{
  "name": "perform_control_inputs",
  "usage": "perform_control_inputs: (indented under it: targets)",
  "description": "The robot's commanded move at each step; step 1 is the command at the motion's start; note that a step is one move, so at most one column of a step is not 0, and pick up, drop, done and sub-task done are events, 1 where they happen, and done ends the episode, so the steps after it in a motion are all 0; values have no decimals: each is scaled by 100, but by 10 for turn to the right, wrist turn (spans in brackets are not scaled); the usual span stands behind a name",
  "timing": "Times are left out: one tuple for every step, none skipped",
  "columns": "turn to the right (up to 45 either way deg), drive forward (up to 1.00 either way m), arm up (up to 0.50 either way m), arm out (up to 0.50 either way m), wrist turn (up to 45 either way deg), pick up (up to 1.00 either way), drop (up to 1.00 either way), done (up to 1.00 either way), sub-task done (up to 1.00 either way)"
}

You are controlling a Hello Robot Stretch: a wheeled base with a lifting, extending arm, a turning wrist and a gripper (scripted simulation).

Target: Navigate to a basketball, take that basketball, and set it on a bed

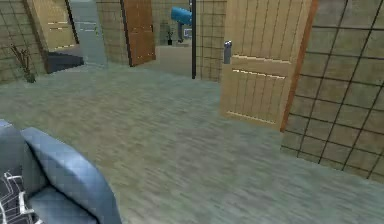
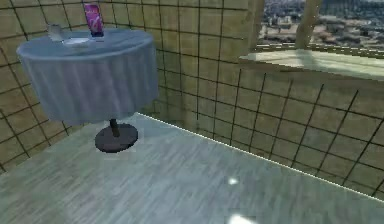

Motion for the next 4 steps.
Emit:
perform_control_inputs:
  targets:
    - [180, 0, 0, 0, 0, 0, 0, 0, 0]
    - [0, 75, 0, 0, 0, 0, 0, 0, 0]
    - [-270, 0, 0, 0, 0, 0, 0, 0, 0]
    - [0, 100, 0, 0, 0, 0, 0, 0, 0]
